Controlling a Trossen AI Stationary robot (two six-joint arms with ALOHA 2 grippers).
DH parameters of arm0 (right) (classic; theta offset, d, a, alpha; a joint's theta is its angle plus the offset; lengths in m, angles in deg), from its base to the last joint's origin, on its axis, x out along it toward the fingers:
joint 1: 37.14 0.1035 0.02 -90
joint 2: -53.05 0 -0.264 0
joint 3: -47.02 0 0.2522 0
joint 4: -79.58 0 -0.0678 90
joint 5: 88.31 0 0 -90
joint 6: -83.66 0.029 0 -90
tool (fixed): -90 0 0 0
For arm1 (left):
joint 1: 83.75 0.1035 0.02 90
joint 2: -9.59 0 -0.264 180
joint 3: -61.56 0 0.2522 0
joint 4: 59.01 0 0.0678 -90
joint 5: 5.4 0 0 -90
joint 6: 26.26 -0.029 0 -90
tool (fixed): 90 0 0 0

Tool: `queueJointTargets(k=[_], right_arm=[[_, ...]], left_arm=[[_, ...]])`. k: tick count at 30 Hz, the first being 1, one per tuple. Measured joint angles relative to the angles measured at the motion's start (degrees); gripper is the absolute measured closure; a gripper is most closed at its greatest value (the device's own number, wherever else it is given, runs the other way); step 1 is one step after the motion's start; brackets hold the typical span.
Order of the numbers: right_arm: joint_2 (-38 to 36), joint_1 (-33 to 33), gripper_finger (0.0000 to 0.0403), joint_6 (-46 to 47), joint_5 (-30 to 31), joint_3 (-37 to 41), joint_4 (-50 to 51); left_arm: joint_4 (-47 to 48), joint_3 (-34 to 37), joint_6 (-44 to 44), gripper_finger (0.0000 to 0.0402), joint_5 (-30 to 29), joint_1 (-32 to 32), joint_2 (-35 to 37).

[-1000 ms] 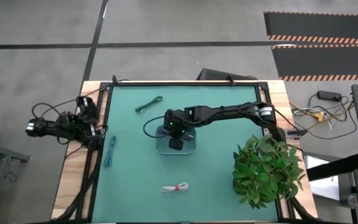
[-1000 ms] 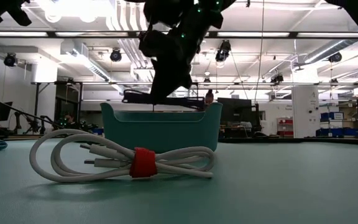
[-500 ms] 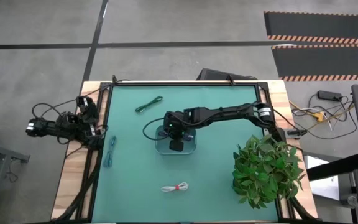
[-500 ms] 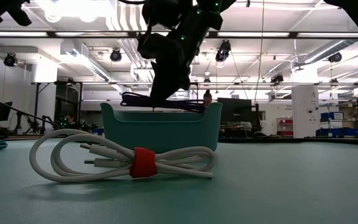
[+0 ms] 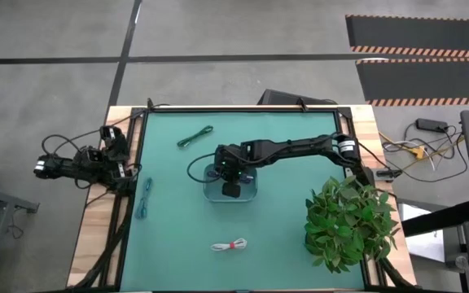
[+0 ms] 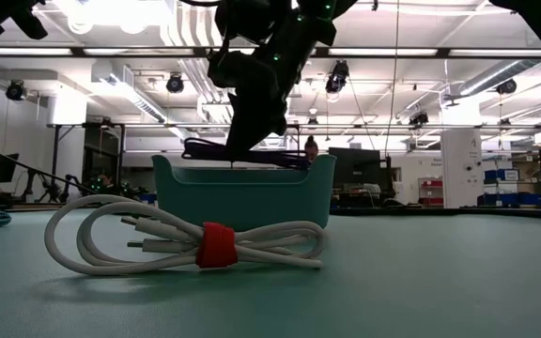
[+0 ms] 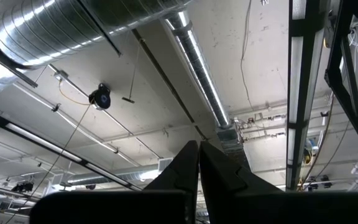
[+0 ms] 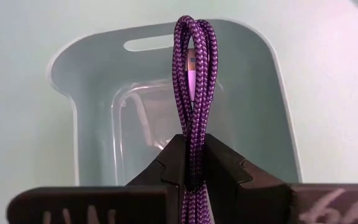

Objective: Pick and place USB-C Cables
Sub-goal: Put the pink charger cable into the green bin

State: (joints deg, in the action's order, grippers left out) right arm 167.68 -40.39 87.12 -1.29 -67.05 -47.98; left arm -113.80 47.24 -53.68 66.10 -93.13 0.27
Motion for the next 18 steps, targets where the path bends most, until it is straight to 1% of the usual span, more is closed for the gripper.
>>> queueJointTargets(k=[13, 18], right_arm=[[0.0, 0.0, 0.037, -0.4, 0.1, 0.3, -0.3], [2.0, 0.3, 0.037, -1.2, 0.2, 0.3, -0.4]], left_arm=[[0.0, 0.0, 0.0, 0.0401, 0.0, 0.0, 0.0], [0.0, 0.0, 0.0, 0.0401, 0.0, 0.0, 0.0]])
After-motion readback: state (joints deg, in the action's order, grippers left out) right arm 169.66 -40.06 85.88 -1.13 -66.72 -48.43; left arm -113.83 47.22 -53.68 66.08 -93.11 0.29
